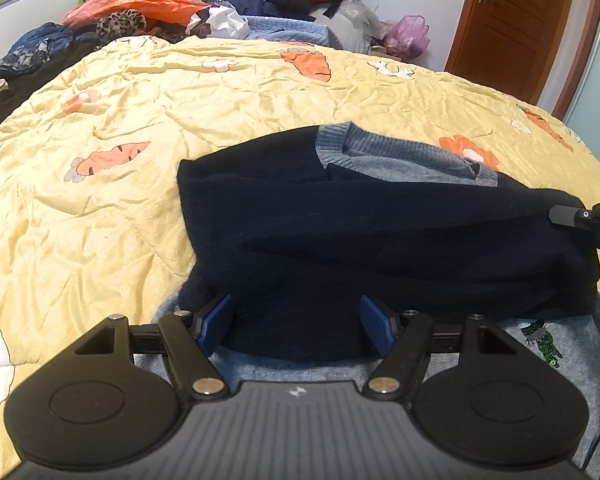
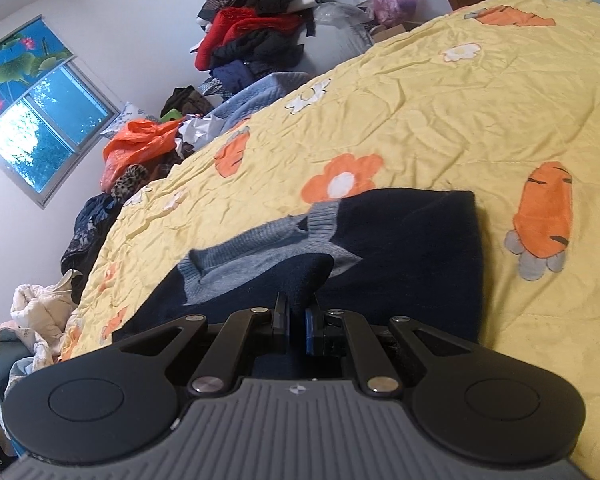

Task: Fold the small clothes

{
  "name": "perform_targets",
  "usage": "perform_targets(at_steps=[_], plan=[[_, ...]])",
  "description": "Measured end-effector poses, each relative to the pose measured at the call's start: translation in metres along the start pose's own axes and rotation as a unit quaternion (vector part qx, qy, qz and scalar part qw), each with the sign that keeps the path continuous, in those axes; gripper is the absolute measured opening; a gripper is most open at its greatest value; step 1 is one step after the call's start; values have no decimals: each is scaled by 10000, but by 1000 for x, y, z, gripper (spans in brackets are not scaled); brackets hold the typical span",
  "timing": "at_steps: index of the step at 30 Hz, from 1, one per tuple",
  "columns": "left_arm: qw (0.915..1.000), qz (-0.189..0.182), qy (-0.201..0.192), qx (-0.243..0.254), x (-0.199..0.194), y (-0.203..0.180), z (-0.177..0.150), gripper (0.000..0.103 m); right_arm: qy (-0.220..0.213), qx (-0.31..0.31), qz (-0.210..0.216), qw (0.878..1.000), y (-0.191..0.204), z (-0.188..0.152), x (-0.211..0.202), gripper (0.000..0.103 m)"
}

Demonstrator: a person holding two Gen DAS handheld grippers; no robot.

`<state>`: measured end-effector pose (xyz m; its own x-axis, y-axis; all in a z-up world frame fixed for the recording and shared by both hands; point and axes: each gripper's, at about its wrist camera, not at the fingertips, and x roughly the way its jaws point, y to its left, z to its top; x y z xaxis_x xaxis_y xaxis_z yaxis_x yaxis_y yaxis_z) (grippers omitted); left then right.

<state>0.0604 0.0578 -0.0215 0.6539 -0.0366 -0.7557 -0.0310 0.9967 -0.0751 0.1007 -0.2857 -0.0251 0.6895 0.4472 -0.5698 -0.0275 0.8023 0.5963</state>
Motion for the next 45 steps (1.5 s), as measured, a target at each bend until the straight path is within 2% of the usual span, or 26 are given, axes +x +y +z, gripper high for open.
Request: perform_targets(at_steps=[5,6,8,10,11,14,19,21,23,27,29,31,33,39,45], plan=[[10000,44,18,65,1,-1,0,70,59,-3,-103,9999,-4,0,4,18],[9999,60,30,87,1,-2,0,70,83,-10,-211,9997,-5,0,5,19],[9999,94,44,103,2,-3,0,70,-111,5,-646,9979,-9,2,1,29],[9999,88,34,97,1,-2,-1,70,-482,9,-1095,9928,-13,4,-10,29],[9999,88,27,106,1,-2,-1,70,-631,37,-1165,9912,-14,5,-16,29],[9998,121,35,139,3,-4,0,70,-673,-280,-799,9941,-4,4,-25,29],[9998,126,65,134,6,-8,-1,70,98,-933,-266,9952,24,-15,-4,33],[9997,142,87,189,7,-10,-3,70,369,-1103,-673,9909,26,-23,10,41],[9996,161,101,227,7,-10,-4,70,436,-1311,-1108,9842,25,-30,17,41],[9996,150,112,211,8,-8,-4,70,228,-1439,-1045,9838,33,-32,3,42],[9996,151,113,187,8,-8,-3,70,143,-1604,-1068,9812,39,-33,0,47],[9996,154,115,192,9,-9,-4,70,265,-1710,-1163,9780,39,-35,6,53],[9996,155,120,215,8,-10,-5,70,427,-1666,-1279,9768,33,-38,15,53],[9996,133,88,247,1,-10,-9,70,7,-1606,-1198,9797,40,-46,-9,55],[9999,47,-4,145,-14,-9,-15,71,-421,-1538,-1224,9796,34,-62,-45,68]])
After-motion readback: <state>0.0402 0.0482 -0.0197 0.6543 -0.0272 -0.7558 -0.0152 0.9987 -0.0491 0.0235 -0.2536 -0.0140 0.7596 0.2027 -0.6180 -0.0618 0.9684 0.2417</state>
